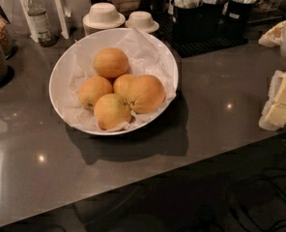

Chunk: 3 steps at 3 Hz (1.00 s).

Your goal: Pick orange from white bowl

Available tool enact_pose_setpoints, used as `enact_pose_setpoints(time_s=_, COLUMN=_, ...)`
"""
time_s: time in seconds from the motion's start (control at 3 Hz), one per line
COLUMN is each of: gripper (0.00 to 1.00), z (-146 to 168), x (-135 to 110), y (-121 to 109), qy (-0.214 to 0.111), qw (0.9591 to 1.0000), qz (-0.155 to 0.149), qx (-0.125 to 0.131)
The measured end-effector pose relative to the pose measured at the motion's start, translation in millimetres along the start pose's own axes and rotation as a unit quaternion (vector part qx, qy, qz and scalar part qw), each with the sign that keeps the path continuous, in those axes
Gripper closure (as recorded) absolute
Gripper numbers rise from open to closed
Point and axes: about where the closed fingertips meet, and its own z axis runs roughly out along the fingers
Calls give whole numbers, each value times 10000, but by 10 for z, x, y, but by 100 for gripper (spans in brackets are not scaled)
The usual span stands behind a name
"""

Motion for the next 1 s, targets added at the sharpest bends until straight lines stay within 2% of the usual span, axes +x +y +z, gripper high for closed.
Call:
enact_pose_setpoints(time_s=0.67, gripper=0, z=-7, x=-26, y=-8, qy=-21, qw=10000, qz=-44, qx=18)
enact_pose_setpoints(time_s=1.0, gripper=0, z=34, x=-185, y=-48, qy=-152, qw=9992, qz=-364, qx=-92)
